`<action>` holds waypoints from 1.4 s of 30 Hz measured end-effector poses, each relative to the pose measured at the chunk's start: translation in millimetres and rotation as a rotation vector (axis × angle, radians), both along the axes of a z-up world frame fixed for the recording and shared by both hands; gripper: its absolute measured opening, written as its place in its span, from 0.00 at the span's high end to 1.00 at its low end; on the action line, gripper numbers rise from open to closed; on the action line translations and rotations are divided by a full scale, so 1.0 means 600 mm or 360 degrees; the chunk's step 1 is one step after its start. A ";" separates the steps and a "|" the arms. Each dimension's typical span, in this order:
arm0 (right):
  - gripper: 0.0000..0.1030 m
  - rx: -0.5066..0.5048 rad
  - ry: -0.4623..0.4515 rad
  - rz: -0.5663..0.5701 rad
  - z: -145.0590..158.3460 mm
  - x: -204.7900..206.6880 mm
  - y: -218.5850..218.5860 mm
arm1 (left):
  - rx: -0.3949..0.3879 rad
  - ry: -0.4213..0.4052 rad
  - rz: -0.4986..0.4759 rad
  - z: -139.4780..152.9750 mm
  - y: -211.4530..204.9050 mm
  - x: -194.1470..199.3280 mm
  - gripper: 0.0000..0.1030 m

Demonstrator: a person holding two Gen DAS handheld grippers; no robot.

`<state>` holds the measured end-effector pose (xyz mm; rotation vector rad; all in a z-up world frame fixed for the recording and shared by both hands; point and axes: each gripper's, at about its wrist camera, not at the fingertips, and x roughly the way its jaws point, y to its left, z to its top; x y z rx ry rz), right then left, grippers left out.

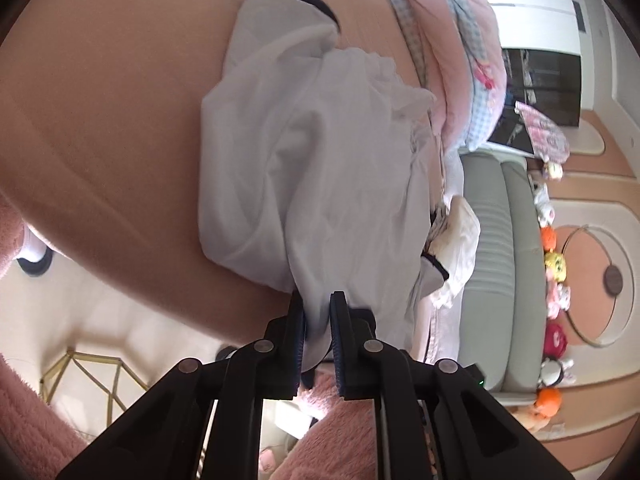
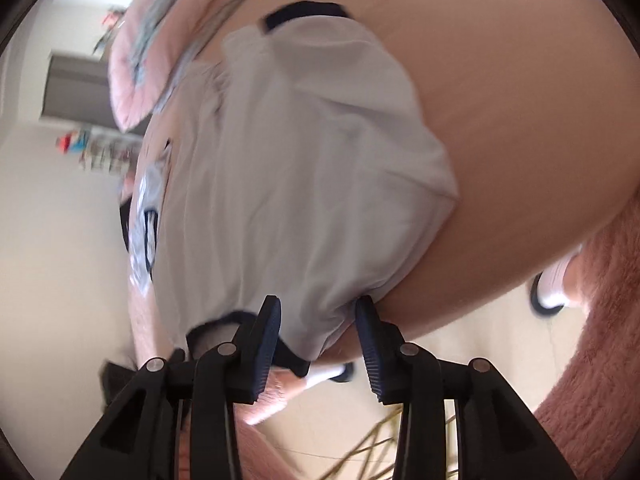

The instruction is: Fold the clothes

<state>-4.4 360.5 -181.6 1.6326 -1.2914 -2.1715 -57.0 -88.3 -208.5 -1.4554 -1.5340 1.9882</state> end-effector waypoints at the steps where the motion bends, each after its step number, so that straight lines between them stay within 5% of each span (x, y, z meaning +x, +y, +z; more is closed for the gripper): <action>1: 0.63 -0.0074 -0.0011 -0.0052 -0.009 0.000 0.007 | 0.0032 -0.0011 0.0020 -0.006 0.000 -0.001 0.89; 4: 0.63 -0.0178 -0.0019 -0.0137 -0.023 -0.005 0.013 | 0.0087 -0.0027 0.0044 -0.021 0.009 0.000 0.81; 8: 0.63 -0.0115 -0.0054 -0.0124 -0.013 -0.024 -0.011 | 0.0071 0.0009 0.0052 -0.017 0.012 0.002 0.72; 12: 0.63 0.0029 -0.0078 -0.0149 0.006 -0.014 -0.017 | -0.0006 0.0051 0.0040 -0.006 0.013 0.001 0.71; 22: 0.63 0.0117 0.0060 -0.0142 -0.002 -0.059 -0.025 | 0.0078 0.0110 0.0078 -0.013 0.019 -0.021 0.66; 28: 0.64 0.0150 0.0181 -0.0055 -0.003 -0.089 -0.036 | -0.0066 0.0165 0.0098 -0.009 0.037 -0.047 0.65; 30: 0.91 0.0166 0.0208 0.0000 0.002 -0.099 -0.045 | -0.0081 0.0238 0.0015 0.012 0.043 -0.062 0.96; 32: 0.95 0.0192 0.0268 0.0032 0.023 -0.105 -0.051 | -0.0102 0.0346 -0.0045 0.044 0.044 -0.072 0.96; 36: 0.95 0.0390 0.0639 0.0010 0.142 -0.100 -0.045 | -0.0191 0.0642 -0.0056 0.161 0.027 -0.063 0.96; 42: 0.95 0.0553 0.1079 0.0068 0.305 -0.067 -0.065 | -0.0098 0.0985 -0.0144 0.306 0.021 -0.038 0.96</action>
